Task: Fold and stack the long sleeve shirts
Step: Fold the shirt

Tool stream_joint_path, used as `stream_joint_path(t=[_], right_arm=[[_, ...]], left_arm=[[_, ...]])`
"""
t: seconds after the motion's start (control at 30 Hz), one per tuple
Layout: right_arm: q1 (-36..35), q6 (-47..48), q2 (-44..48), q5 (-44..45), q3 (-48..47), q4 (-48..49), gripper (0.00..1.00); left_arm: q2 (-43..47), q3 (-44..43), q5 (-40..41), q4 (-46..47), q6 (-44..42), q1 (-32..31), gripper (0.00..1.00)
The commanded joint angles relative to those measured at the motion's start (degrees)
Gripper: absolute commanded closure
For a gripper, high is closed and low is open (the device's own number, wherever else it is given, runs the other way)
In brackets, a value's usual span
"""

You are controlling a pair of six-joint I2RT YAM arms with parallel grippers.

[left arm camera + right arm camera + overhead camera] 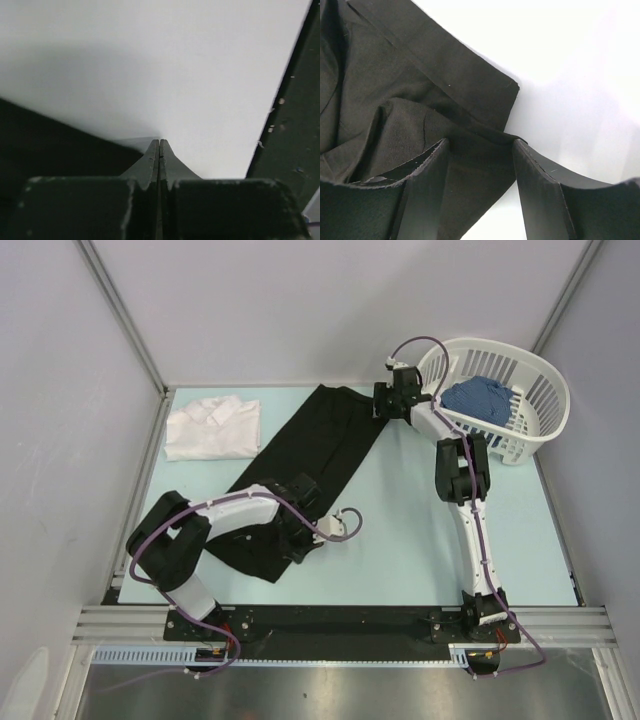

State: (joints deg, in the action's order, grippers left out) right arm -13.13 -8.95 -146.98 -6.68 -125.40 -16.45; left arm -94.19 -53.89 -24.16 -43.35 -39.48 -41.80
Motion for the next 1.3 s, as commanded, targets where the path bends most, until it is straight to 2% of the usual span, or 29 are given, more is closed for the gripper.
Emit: stream_joint_path(t=[0.0,0.03,0.07,0.13,0.17,0.27,0.37,0.47,0.5,0.57,0.6,0.63,0.7,0.73,0.8,0.97,1.1,1.17,1.27], right_arm=[[-0.9,2.2,-1.2,1.4,-2.6,3.0,0.41],[-1.3,3.0,-0.3,0.6,-2.5,3.1,0.39],[-1.5,3.1,0.5,-0.5,-2.2,3.3,0.39],[-2.4,3.0,3.2,-2.9,0.6,5.3,0.37],[-2.7,3.0,6.8,-5.3,2.3,6.2,0.36],[-4.4,3.9,14.6,-8.4,8.3,8.4,0.36],[-5.7,1.5,21.4,-9.8,13.9,7.3,0.36],[-5.8,-3.3,25.8,-13.1,19.9,1.6,0.36],[-5.9,-7.3,29.3,-14.8,22.3,-0.6,0.36],[-6.1,-12.2,32.9,-20.2,32.1,-1.2,0.37],[-6.4,-18.0,36.4,-22.0,35.9,0.3,0.38],[-6.9,-20.2,38.5,-24.4,43.7,1.7,0.39],[-9.2,-27.2,43.8,-26.1,50.9,6.9,0.40],[-11.3,-29.6,45.4,-27.1,56.5,9.2,0.41],[-13.8,-32.8,48.8,-27.4,61.1,14.1,0.41],[-23.8,-37.9,49.8,-23.0,67.3,15.9,0.41],[-32.6,-37.9,47.1,-10.0,64.7,8.9,0.41],[-36.2,-39.2,43.7,-6.8,62.1,4.9,0.43],[-38.6,-37.9,39.8,-0.5,58.8,1.2,0.43]], left_arm=[[1.0,-1.0,-5.2,-2.0,-1.4,-2.5,1.00],[0.9,-1.6,-5.7,-2.1,-1.2,-2.7,1.00],[1.0,-1.9,-5.9,-2.1,-0.8,-2.7,0.95],[2.7,-3.1,-7.1,-1.8,1.9,-1.3,0.83],[3.4,-4.8,-8.6,-2.0,2.9,-0.1,0.71],[6.7,-7.9,-12.0,-4.1,5.5,5.7,0.53],[9.9,-8.8,-5.4,-6.2,3.7,8.0,0.49],[14.4,-9.0,-7.4,-6.5,5.0,14.0,0.48],[15.6,-8.9,-7.8,-5.4,6.7,18.9,0.47],[19.5,-9.4,-9.3,-2.6,11.3,24.1,0.39],[20.8,-9.6,-9.5,-1.4,13.1,28.4,0.37],[22.9,-10.2,-9.7,-0.3,15.0,30.2,0.35],[24.9,-10.5,-9.3,2.8,20.6,34.0,0.32],[27.2,-10.4,-8.1,4.9,22.3,34.8,0.31],[29.4,-9.0,-6.2,6.8,25.8,35.7,0.28],[37.3,-4.9,1.2,8.9,31.5,37.7,0.23],[42.2,-0.9,2.5,11.1,33.7,40.5,0.19],[44.2,0.2,2.3,11.5,34.8,41.6,0.18],[45.7,0.9,1.8,11.4,35.1,43.4,0.18]])
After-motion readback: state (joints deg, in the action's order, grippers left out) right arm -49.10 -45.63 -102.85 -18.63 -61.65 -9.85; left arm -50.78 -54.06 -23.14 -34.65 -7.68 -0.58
